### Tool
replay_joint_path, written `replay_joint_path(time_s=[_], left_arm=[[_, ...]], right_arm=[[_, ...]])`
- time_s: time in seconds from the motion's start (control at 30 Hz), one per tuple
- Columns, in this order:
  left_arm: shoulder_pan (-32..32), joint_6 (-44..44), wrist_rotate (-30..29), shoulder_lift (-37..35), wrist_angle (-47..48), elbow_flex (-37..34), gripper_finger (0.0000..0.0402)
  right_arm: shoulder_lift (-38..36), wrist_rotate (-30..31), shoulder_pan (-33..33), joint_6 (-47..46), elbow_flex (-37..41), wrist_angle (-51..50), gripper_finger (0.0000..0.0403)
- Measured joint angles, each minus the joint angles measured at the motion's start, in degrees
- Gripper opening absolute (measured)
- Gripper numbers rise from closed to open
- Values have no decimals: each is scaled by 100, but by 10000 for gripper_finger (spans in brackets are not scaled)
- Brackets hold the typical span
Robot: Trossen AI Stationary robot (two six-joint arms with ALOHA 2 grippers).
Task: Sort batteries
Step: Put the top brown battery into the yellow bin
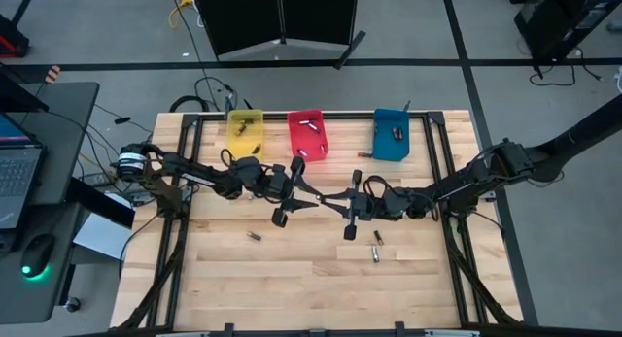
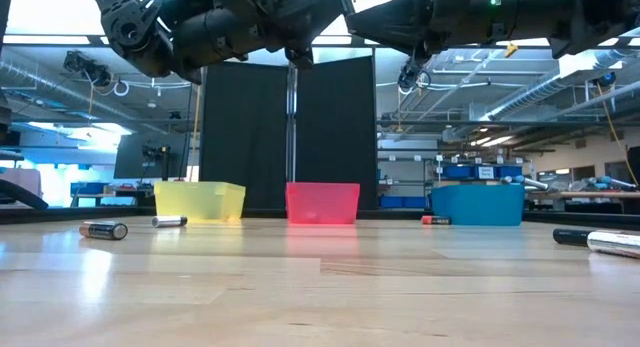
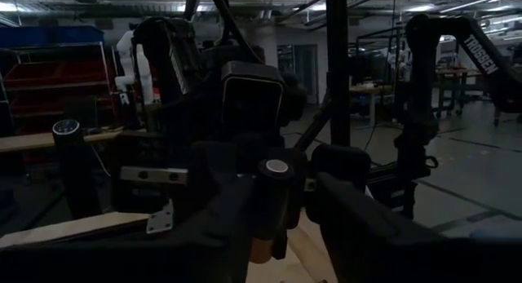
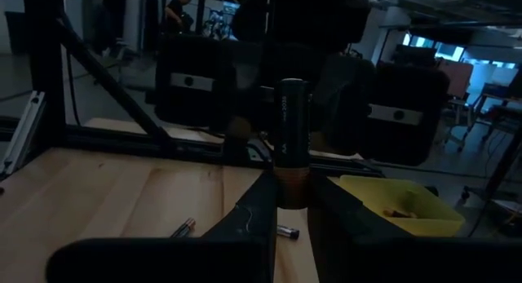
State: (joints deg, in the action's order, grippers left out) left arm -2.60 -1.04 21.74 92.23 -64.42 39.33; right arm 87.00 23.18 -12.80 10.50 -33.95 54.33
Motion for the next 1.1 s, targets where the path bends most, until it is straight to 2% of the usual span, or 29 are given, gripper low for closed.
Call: replay_joint_path(time_s=[0.63, 0.73, 0.9, 1.1], left_arm=[[3, -75, 42, 9, 380, 339, 131], [3, -134, 39, 9, 390, 339, 114], [3, -359, 17, 60, 374, 341, 53], [3, -371, 20, 80, 358, 341, 53]], right_arm=[[-2, -31, 11, -22, -2, 44, 55], [-2, -41, 11, -14, -2, 42, 55], [-2, -57, 9, -46, -2, 13, 55], [-2, -59, 9, -51, 0, 11, 55]])
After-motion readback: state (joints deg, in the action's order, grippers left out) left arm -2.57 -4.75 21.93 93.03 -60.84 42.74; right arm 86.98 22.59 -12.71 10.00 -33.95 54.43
